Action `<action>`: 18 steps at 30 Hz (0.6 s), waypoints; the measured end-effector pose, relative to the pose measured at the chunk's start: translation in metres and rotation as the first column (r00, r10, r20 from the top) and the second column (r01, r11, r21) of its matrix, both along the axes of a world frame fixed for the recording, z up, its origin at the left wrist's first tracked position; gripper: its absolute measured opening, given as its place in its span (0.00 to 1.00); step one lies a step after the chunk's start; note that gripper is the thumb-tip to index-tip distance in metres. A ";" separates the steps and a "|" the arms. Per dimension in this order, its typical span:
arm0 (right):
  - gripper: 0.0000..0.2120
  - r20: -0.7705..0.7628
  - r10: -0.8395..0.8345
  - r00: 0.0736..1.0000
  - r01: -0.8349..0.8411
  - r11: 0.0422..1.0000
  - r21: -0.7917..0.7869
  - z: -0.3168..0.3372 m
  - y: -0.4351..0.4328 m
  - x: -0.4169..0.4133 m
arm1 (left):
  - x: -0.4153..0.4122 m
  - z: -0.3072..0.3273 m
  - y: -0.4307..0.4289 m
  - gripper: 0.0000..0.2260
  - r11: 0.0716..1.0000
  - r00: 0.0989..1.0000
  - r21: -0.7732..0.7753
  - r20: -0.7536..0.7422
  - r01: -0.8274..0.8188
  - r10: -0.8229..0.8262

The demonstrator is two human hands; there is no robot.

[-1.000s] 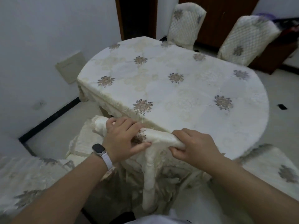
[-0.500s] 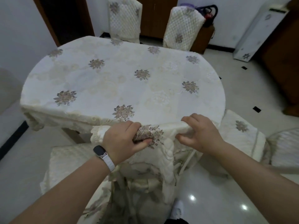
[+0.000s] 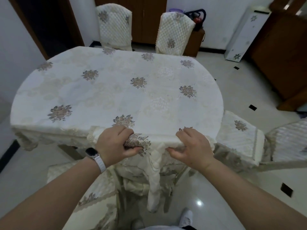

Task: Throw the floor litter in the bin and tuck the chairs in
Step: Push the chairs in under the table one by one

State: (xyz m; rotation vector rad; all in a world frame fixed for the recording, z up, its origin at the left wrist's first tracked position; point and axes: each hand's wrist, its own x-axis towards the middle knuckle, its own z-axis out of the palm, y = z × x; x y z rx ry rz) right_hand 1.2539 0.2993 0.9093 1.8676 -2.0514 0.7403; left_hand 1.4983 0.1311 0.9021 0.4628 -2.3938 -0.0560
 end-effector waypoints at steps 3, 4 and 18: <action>0.23 -0.030 -0.015 0.999 0.015 1.000 -0.015 -0.004 0.003 0.000 | -0.001 -0.003 0.001 0.25 1.000 1.000 0.003 0.009 0.016 -0.016; 0.23 -0.038 -0.016 0.999 0.015 1.000 -0.020 -0.003 0.005 -0.001 | -0.002 -0.003 0.004 0.25 1.000 1.000 0.002 0.007 0.021 -0.021; 0.20 -0.017 0.073 0.997 -0.073 0.997 -0.024 -0.011 0.035 -0.045 | -0.033 -0.017 0.052 0.20 1.000 1.000 0.001 0.012 -0.004 0.004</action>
